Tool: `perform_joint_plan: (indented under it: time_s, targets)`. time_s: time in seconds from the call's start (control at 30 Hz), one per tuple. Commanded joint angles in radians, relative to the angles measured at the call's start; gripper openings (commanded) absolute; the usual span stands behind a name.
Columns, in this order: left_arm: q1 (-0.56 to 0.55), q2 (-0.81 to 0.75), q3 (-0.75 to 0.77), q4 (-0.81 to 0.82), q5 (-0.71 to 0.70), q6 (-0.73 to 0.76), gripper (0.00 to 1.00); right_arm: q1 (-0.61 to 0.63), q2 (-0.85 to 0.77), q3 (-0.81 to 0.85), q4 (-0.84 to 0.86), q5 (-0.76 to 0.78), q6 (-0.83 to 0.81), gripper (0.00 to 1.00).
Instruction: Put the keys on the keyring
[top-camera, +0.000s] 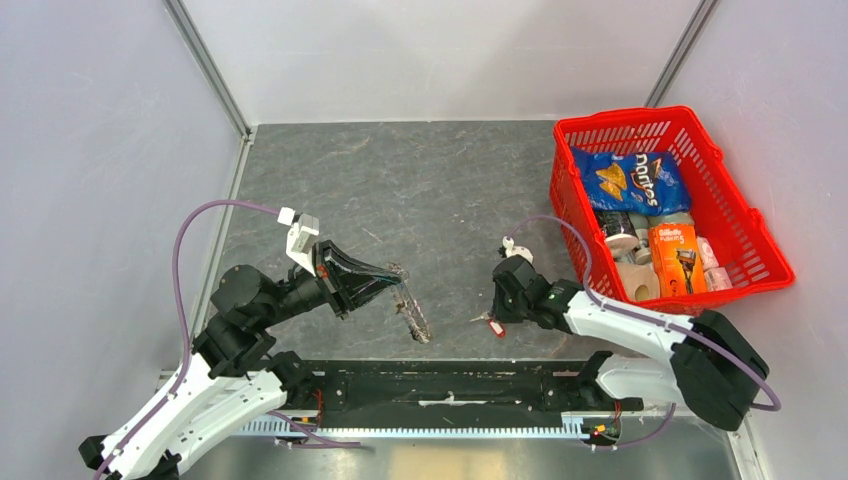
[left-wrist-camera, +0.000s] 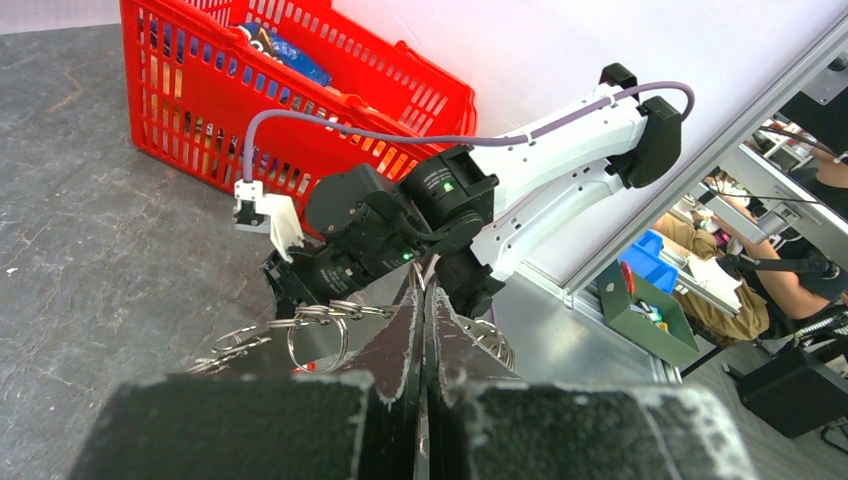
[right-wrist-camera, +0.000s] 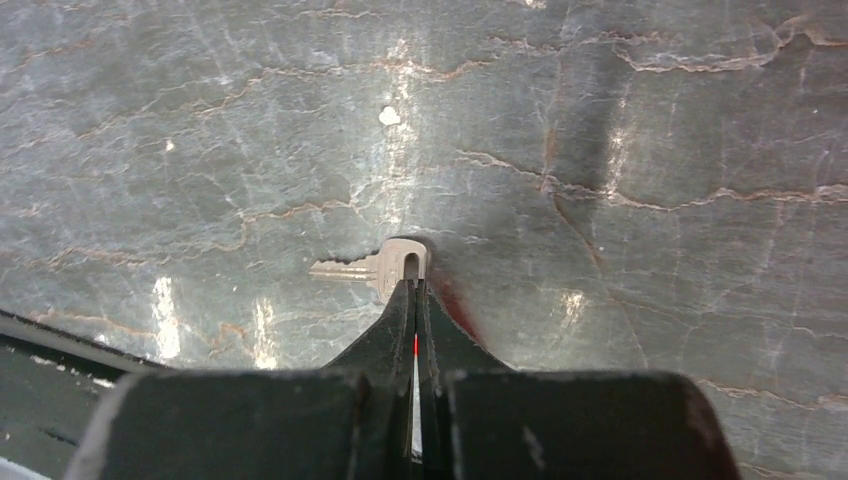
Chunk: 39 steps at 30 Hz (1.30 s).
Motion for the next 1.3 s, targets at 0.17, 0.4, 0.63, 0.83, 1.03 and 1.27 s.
perform_joint_plan:
  time_s: [0.17, 0.4, 0.63, 0.83, 1.03, 1.27]
  targets:
    - [-0.002, -0.007, 0.024, 0.070, 0.033, 0.011, 0.02, -0.004, -0.203, 0.175, -0.173, -0.177, -0.180, 0.00]
    - [-0.002, 0.009, 0.044, 0.070, 0.076, 0.013, 0.02, -0.005, -0.271, 0.424, -0.358, -0.566, -0.395, 0.00]
    - [-0.002, 0.026, 0.070, 0.070, 0.135, 0.027, 0.02, -0.005, -0.280, 0.593, -0.491, -0.794, -0.532, 0.00]
    - [-0.002, 0.032, 0.065, 0.124, 0.209, 0.007, 0.02, -0.003, -0.289, 0.652, -0.502, -0.888, -0.576, 0.00]
    - [-0.002, 0.015, 0.055, 0.129, 0.213, -0.002, 0.02, -0.003, -0.240, 0.663, -0.578, -0.598, -0.576, 0.00]
    - [-0.002, -0.005, 0.043, 0.109, 0.200, 0.000, 0.02, -0.003, -0.128, 0.478, -0.389, -0.301, -0.436, 0.00]
